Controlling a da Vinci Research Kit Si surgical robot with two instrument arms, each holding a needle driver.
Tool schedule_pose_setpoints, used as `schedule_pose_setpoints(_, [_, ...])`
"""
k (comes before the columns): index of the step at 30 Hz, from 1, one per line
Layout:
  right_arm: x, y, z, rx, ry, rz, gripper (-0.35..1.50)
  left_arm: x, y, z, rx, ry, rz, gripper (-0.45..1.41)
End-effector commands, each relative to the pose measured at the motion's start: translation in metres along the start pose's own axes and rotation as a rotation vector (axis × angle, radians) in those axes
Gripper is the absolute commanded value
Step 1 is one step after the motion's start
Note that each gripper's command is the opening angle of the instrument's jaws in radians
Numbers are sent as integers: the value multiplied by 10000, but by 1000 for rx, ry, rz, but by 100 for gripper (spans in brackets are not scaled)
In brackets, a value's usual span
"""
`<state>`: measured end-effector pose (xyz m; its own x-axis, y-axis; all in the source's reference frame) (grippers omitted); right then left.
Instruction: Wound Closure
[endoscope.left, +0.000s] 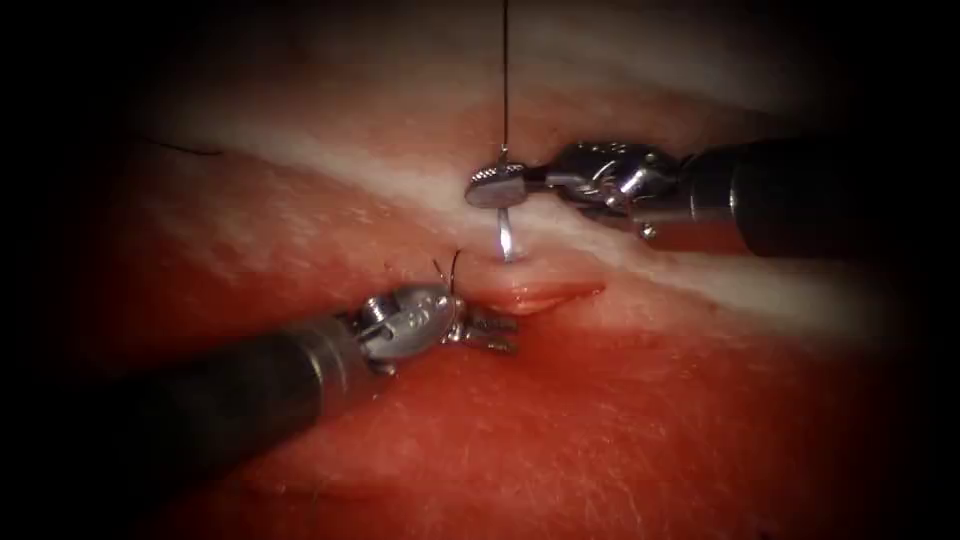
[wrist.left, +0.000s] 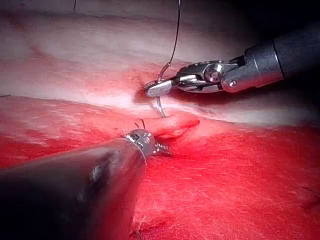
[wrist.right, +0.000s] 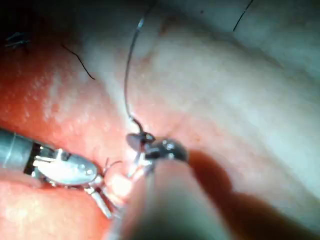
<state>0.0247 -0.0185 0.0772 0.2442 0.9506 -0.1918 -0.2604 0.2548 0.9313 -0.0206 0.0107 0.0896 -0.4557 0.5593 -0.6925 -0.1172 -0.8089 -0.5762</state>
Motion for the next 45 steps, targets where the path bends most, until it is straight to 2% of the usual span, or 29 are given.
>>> schedule_pose_setpoints(1, [0,0,12,7,-5,17,-35,-1,-4,7,-2,1,1,-6])
schedule_pose_setpoints(20, [-18,-14,18,27,-77,178,-35,-2,-4,5,-1,-3,1,-6])
schedule_pose_setpoints(36, [-26,-22,10,43,-74,222,-35,-1,-5,5,-1,-3,1,-6])
schedule_pose_setpoints(37, [-25,-21,10,52,-58,216,-15,-1,-5,6,-1,-3,1,-6])
schedule_pose_setpoints(38, [-23,-19,10,66,-34,156,24,-1,-5,6,-1,-3,1,-6])
schedule_pose_setpoints(41, [-14,-8,13,75,18,-3,91,-1,-4,6,0,-3,0,-6])
schedule_pose_setpoints(45, [-2,9,18,59,68,-160,120,-1,-3,5,0,-3,0,-6])
